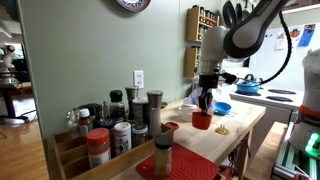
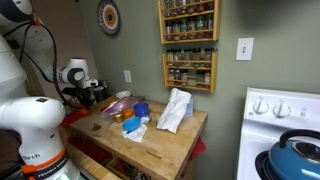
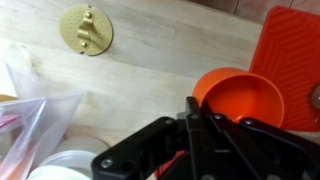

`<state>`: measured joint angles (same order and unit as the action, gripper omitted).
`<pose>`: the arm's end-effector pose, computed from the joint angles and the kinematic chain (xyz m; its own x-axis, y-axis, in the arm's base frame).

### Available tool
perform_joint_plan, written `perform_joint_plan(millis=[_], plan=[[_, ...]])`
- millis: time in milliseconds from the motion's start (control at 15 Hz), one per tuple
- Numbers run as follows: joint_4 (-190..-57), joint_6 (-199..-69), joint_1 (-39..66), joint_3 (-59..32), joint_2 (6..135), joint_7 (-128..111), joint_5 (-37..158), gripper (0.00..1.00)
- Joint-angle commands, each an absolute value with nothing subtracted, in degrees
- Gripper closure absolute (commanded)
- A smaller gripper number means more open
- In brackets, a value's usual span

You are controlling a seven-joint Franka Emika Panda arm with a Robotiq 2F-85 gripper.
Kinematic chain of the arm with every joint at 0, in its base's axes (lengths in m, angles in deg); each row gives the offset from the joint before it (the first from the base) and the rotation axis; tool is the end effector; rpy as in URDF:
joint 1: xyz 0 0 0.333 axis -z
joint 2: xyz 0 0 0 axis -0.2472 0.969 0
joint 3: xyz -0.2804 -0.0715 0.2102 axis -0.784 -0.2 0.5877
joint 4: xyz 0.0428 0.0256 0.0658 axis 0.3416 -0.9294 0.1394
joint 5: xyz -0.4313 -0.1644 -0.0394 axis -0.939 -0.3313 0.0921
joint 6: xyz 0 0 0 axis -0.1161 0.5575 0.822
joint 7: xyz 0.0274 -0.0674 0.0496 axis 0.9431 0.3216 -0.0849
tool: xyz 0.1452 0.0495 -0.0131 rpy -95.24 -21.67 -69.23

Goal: Place the cup in the zip lock bag

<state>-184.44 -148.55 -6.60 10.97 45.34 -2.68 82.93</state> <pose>0.3455 0.3001 0.2240 0.9637 0.2649 0.0332 0.2669 -0.9528 -0.1447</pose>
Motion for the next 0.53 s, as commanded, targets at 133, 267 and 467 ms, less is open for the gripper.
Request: perform_joint_plan(millis=[133, 267, 467], plan=[[-184.4, -141.9, -5.6, 7.9, 35.8, -2.4, 81.0, 0.96], [-184.8, -140.1, -5.3, 7.4, 32.2, -2.4, 80.6, 0.96], [-184.6, -141.2, -4.1, 6.9, 32.9, -1.9, 80.1, 0.99]])
